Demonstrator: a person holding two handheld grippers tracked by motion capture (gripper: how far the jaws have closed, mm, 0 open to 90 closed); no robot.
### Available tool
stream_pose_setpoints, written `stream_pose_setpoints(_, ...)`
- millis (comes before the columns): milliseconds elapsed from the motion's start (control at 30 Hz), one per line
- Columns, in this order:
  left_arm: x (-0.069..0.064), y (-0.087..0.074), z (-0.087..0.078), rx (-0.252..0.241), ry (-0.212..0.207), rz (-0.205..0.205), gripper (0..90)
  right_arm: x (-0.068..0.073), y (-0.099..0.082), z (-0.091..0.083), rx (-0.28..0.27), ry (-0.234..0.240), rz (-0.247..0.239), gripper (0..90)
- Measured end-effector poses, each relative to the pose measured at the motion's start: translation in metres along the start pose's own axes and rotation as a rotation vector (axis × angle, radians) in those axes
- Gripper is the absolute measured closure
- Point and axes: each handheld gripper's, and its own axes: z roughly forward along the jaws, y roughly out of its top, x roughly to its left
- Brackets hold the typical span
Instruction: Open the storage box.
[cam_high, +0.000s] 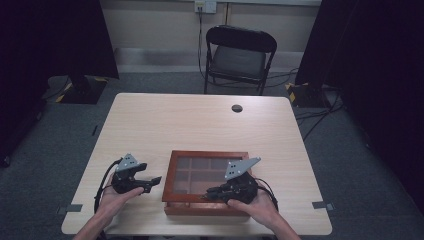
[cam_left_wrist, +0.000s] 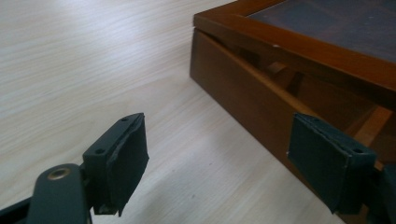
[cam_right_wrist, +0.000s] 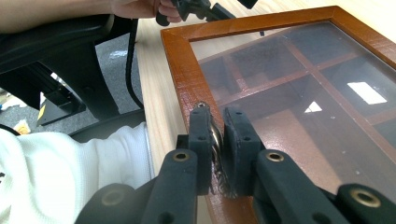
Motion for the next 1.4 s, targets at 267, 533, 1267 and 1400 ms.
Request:
stream_pose_setpoints(267, -0.009, 0.003, 0.001, -0.033, -0.046, 0.006, 15.7, 0.0, 0.007, -0.005, -0.007, -0.009, -0.008, 82.4)
stream_pose_setpoints(533, -0.022, 0.006, 0.002, -0.06, -0.113, 0.075, 15.8, 0.0, 0.011, -0.007, -0.002, -0.009, -0.008, 82.4)
stream_pose_setpoints(1267, -0.025, 0.01, 0.005, -0.1, -0.107, 0.074, 20.3, -0.008, -0.002, -0.028, -0.068, -0.137, 0.065, 42.7)
stream_pose_setpoints(1400, -0.024, 0.011, 0.002, -0.122, -0.102, 0.082, 20.3, -0.01, -0.015, -0.039, -0.093, -0.157, 0.094, 38.9)
